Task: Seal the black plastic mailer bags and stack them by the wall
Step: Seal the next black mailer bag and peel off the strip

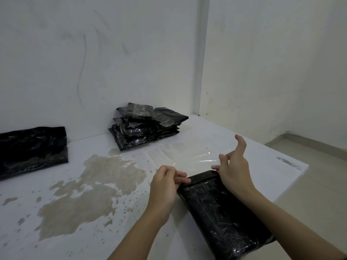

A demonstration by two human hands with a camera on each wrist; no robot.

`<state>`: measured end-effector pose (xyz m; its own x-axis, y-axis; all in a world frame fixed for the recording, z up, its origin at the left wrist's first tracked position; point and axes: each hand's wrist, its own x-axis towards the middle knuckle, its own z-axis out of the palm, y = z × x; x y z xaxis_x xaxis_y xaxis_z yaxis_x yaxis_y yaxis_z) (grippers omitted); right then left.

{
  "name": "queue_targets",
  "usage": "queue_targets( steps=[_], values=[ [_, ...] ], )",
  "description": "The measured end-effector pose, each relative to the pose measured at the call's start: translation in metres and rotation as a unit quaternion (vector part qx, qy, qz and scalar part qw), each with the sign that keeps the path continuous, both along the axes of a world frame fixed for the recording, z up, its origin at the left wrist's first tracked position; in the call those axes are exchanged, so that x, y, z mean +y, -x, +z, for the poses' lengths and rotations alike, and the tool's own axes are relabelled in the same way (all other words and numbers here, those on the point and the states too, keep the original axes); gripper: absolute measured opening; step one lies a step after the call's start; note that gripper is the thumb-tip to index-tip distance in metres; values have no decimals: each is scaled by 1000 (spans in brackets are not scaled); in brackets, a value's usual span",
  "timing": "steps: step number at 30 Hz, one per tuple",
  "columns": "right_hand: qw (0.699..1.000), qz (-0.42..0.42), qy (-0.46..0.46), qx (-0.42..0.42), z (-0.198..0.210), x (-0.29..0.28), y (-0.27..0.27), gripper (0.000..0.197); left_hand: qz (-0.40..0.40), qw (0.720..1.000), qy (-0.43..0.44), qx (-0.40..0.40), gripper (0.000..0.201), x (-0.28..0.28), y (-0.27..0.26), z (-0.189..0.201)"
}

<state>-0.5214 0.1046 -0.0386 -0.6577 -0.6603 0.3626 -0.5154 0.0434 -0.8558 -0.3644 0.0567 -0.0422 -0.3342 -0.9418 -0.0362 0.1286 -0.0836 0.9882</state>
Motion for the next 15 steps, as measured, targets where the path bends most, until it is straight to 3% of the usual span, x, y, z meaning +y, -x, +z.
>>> queue_targets(
  steps=[6,12,15],
  values=[
    [999,-20,7,38,-8,0,-4,67,50,989,109,-86,28,0,-2,-14],
    [999,-22,15,26,-7,3,1,70,55,989,87,-108,29,1,0,-10],
    [1000,-29,2,13,-8,4,4,73,49,980,125,-145,29,1,1,-7]
  ],
)
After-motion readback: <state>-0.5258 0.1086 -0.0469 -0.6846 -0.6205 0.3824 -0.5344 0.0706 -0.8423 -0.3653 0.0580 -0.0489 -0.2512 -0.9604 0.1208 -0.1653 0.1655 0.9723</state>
